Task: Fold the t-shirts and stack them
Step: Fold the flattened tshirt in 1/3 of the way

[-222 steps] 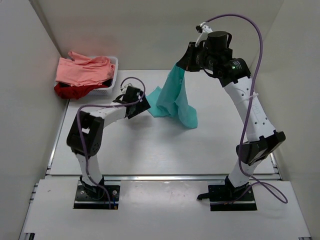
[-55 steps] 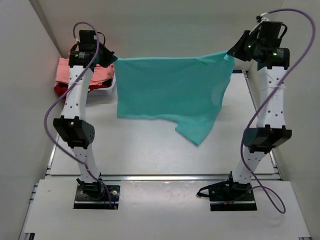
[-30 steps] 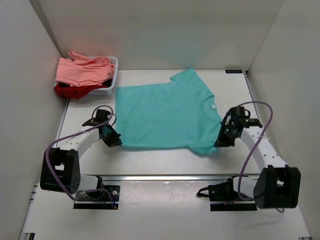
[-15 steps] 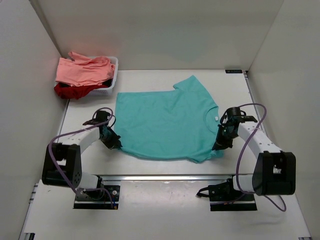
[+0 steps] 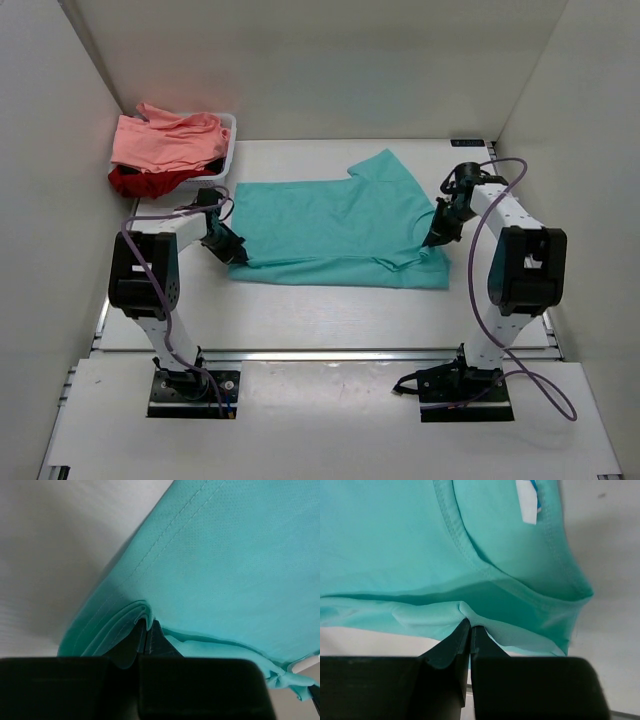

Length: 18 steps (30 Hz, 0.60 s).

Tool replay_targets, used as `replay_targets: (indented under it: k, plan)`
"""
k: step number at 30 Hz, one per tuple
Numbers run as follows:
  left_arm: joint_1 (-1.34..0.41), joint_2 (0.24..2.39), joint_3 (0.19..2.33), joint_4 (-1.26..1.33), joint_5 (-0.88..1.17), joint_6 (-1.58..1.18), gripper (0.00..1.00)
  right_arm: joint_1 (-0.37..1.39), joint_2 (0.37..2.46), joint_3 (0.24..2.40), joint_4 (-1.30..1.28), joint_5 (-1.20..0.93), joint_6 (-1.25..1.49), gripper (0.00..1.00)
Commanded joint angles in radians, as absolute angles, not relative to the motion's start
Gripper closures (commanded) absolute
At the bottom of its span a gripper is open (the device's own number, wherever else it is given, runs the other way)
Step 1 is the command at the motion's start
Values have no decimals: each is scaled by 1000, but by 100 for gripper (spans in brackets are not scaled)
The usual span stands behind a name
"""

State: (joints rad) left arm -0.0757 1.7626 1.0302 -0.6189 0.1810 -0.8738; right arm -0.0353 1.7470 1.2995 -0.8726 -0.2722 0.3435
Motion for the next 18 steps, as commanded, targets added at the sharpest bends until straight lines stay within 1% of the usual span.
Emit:
replay_targets:
  k: [1,8,13,18]
  plan:
    - [-66,1799,1081,-624,176,-874,100,-43,1796,1388,-885,-284,339,100]
    - [-55,1847,1138,-656,169,-859,100,-9,1936,1575,-930,-275,334,100]
    - [-29,1842,1150,-663,198,-853,100,-3,1977,1628,-939,-253,322,100]
    - [-43,1835,1206,-678,210,-845,99,20,1994,1664,-939,-255,305,100]
